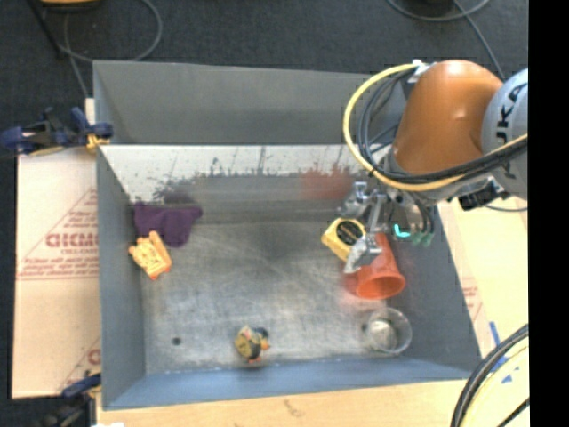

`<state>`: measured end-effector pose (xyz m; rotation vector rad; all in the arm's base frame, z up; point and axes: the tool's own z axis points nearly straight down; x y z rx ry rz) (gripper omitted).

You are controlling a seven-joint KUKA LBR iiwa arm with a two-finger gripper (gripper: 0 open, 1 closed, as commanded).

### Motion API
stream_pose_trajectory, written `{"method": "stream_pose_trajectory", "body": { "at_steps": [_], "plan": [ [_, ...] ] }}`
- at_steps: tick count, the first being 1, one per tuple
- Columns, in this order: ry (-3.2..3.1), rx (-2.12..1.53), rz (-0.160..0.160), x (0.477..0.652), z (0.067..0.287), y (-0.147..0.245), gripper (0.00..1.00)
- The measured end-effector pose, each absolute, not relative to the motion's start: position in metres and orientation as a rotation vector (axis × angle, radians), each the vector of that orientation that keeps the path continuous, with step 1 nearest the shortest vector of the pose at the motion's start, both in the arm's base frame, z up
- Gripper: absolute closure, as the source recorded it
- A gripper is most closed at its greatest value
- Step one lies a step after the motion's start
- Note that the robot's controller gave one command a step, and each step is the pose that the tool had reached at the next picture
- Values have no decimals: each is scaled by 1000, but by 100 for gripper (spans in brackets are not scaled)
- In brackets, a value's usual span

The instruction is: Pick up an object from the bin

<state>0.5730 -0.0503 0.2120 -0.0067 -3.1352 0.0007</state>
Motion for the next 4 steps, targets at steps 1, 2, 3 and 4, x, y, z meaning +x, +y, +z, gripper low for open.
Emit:
{"method": "stream_pose_trajectory", "body": {
  "at_steps": [1,2,3,4],
  "plan": [
    [-3143,-5,2,575,216,-50,0],
    [-3149,32,3,568,164,-32,0],
    [-3144,-120,-2,582,112,-42,0],
    [-3108,-423,0,602,88,-47,0]
  ]
}}
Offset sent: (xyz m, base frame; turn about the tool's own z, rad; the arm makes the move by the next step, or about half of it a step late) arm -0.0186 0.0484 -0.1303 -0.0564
